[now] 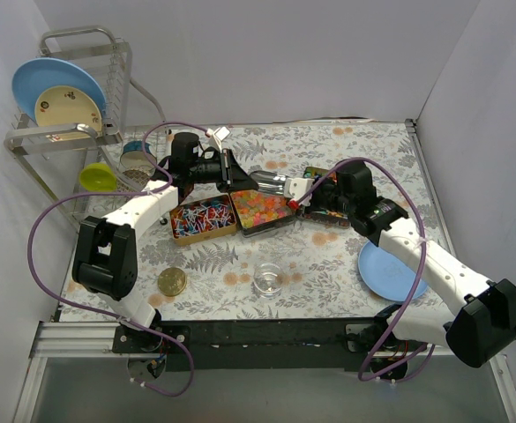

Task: Pack the candies
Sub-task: Pick up the spatula from the center of the board.

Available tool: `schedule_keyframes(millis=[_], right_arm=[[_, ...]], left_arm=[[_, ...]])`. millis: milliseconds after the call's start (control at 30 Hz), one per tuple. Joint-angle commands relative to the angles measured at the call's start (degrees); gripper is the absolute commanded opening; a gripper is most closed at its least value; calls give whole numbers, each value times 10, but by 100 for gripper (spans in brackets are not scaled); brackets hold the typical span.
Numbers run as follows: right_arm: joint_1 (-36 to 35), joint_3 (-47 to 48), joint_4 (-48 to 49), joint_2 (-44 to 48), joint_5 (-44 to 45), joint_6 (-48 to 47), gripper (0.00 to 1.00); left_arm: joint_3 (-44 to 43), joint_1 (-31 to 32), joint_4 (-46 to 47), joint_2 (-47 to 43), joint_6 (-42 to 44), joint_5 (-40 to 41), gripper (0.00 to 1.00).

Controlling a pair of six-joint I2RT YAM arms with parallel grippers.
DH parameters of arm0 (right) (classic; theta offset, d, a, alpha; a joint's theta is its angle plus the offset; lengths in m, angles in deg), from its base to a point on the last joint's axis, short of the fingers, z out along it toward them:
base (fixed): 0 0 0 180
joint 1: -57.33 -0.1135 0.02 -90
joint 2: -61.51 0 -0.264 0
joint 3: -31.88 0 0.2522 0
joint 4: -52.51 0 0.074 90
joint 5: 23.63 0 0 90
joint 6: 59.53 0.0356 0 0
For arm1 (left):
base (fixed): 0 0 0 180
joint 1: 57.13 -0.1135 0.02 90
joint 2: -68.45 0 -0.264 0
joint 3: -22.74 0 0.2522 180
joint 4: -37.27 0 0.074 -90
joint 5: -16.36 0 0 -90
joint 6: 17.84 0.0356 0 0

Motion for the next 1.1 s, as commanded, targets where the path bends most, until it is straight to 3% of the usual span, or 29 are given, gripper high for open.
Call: schedule_keyframes(millis=[0, 33, 67, 133, 200, 300, 533, 733, 833, 867, 900, 1000, 1067], right_arm=[[-4, 24, 1, -7, -1, 30, 1], [-5, 37, -11, -12, 2, 42, 1], [-4, 53, -27, -21, 20, 58, 1], [6, 117, -92, -53, 29, 103, 1], [38, 160, -131, -83, 17, 139, 1], [100, 205, -182, -101, -10, 173, 1], [193, 286, -351, -137, 3, 34, 1], [232, 411, -519, -232, 61, -62, 1], [236, 474, -600, -282, 91, -104, 1], [235, 499, -622, -313, 99, -113, 1], [235, 539, -646, -329, 107, -121, 1], [233, 535, -657, -346, 167, -159, 1], [233, 532, -657, -356, 223, -194, 1]], left_arm=[[-3, -5, 10, -6, 4, 10, 9], [-5, -5, 7, -5, 7, 25, 24], [-7, -7, 6, -5, 14, 41, 56], [-27, -14, 6, 2, 36, 61, 76], [-42, -23, -12, 8, 49, 83, 85], [-59, -34, -17, 17, 71, 98, 88], [-88, -32, -90, 61, 163, 104, 88], [-103, 0, -97, 92, 238, 177, 78], [-135, 30, -113, 124, 267, 194, 65], [-145, 41, -117, 134, 271, 197, 48], [-158, 45, -120, 141, 273, 196, 41], [-160, 60, -118, 154, 274, 217, 4], [-152, 67, -110, 152, 280, 222, 0]])
